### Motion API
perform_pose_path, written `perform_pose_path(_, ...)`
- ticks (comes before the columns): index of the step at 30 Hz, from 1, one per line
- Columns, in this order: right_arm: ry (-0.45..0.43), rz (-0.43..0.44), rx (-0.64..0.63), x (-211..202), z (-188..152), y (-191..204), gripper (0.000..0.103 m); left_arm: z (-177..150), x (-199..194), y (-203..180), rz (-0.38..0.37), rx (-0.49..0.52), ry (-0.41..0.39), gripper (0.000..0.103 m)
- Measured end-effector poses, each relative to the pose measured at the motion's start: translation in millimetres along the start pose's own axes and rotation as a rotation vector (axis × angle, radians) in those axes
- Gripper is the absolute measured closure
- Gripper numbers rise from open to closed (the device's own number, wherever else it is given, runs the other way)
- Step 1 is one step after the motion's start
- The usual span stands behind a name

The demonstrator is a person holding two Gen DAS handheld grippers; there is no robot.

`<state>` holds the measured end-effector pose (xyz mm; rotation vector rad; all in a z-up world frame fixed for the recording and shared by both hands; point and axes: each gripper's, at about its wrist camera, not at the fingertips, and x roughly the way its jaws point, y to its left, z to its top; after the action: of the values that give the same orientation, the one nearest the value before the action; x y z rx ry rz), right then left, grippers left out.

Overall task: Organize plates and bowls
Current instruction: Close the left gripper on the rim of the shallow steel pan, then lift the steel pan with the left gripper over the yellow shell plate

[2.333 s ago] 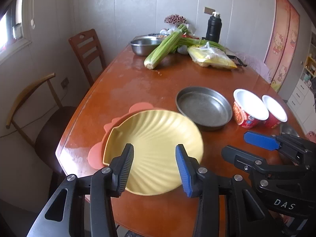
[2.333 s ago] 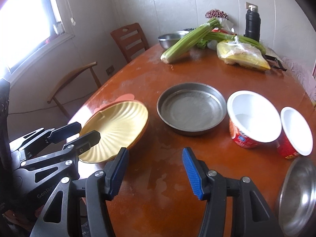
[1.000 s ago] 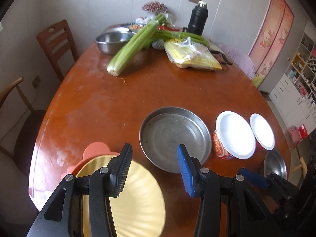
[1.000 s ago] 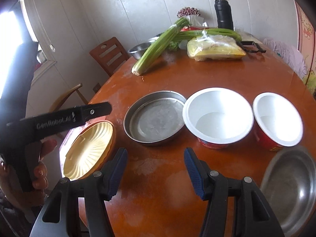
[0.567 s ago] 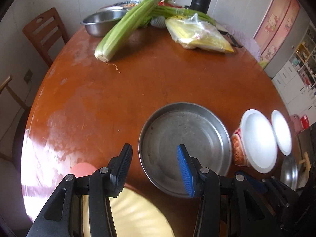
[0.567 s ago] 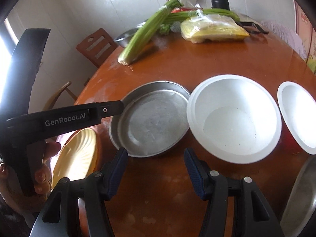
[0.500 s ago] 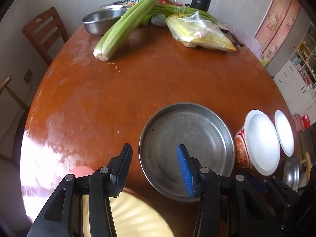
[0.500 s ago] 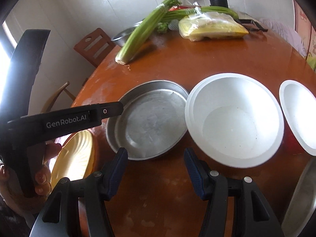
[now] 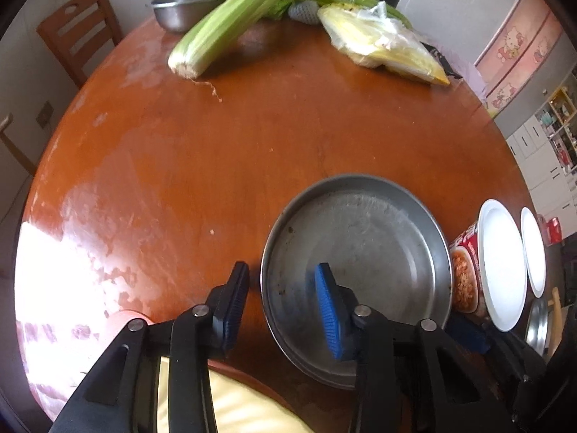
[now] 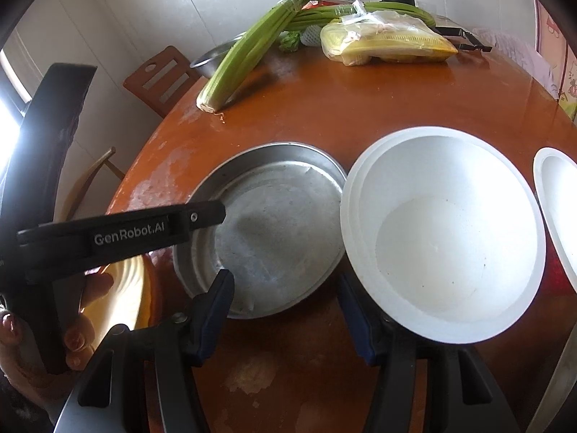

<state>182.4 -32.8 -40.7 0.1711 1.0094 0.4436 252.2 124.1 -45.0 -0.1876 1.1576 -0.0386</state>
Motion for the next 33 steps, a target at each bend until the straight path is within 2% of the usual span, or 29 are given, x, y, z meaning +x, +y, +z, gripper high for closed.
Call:
perform_pose_path(1, -0.001, -0.001, -0.004, 0, 0, 1, 0.045, -1, 1, 0, 0.0, 0.002, 0.002, 0.067)
perform_pose_path(2, 0.002, -0.004, -0.013, 1, 1, 2, 0.045, -1, 1, -2, -0.002, 0.007, 0.002, 0.072)
perform_pose_path(8, -0.01, -0.019, -0.028, 1, 0, 4, 0.045, -3, 1, -7, 0.008, 0.02, -0.008, 0.072)
perform_pose_path(15, -0.024, -0.006, -0.025, -8, -2, 5, 0.045, -9, -19, -12, 0.015, 0.056, -0.054, 0.072)
perform_pose_path(33, -0.075, 0.013, -0.056, -37, -14, 18, 0.044, -28, -59, -14, 0.016, 0.065, -0.129, 0.071)
